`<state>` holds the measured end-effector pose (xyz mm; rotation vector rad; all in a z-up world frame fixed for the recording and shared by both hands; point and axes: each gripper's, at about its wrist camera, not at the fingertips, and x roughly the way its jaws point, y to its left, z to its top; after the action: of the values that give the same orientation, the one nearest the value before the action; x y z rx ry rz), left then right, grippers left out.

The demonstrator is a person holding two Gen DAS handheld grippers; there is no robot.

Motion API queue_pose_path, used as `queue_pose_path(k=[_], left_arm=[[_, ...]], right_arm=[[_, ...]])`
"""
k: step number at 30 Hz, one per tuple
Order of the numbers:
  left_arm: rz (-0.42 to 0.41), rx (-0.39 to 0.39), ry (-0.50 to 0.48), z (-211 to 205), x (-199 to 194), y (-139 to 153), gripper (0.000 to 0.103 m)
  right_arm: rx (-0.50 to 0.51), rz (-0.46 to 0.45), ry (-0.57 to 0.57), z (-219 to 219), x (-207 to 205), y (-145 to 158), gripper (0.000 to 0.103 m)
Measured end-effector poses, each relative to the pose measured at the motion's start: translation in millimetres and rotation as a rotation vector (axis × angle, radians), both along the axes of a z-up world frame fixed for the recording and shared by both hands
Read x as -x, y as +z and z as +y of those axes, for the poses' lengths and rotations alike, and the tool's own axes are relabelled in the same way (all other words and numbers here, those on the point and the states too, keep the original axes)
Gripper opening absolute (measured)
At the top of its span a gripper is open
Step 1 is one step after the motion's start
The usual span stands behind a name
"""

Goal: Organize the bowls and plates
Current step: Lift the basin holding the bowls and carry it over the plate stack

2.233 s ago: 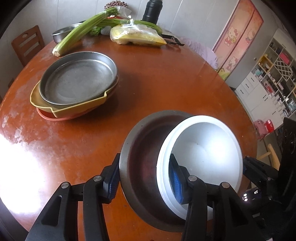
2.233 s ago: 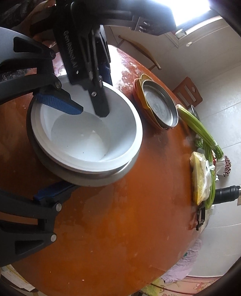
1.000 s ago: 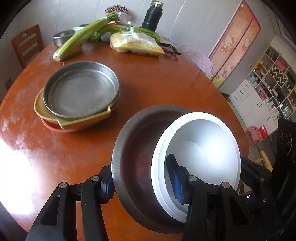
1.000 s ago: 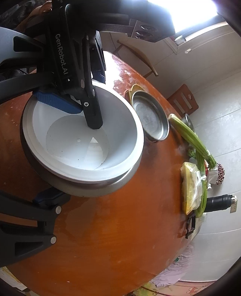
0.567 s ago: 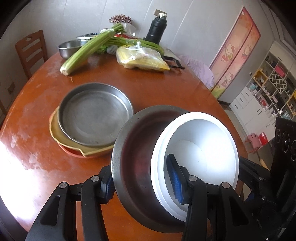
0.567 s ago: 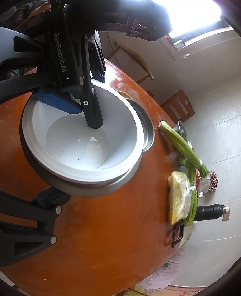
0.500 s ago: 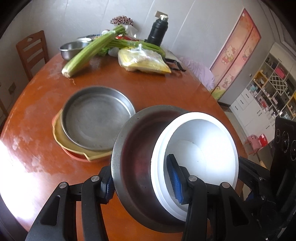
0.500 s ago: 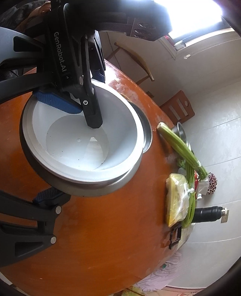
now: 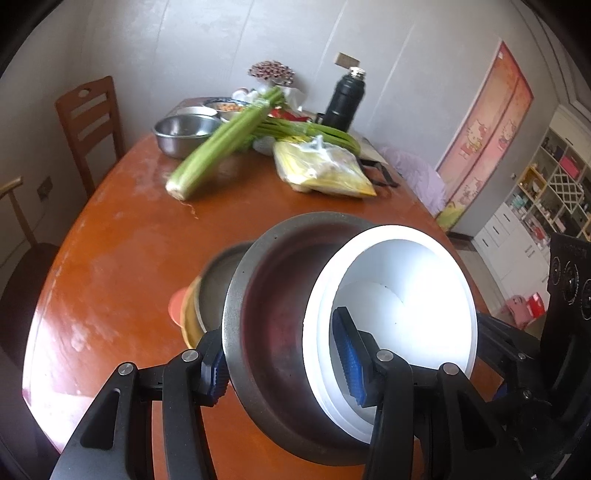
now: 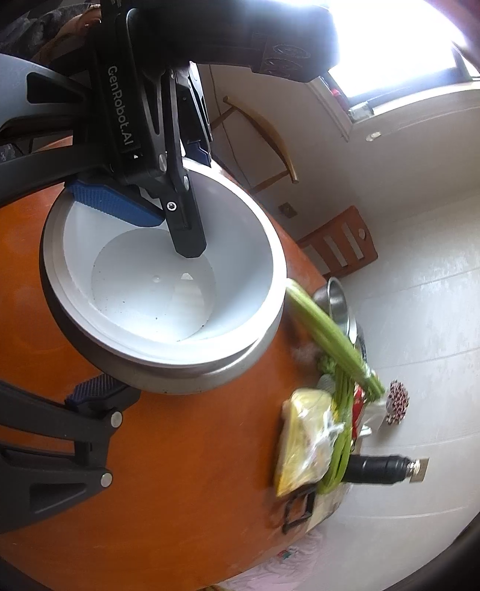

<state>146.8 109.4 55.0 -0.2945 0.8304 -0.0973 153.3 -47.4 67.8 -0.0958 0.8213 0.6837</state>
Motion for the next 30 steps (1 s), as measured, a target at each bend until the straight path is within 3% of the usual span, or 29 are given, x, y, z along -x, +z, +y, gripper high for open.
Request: queue_pose_path(k=[15,30], left_arm=[[0.073,0.001,0.021,21.0,-43.4,-43.2,0.05],[0.074,-0.022,0.02,21.5,-50.5,-57.8,0.05]], right_arm=[[0.02,0.095,0.01,28.6,-47.8,-41.1,0.073],[0.054,0.091,-0.008,34.0,-56.3,-56.5,0.073]])
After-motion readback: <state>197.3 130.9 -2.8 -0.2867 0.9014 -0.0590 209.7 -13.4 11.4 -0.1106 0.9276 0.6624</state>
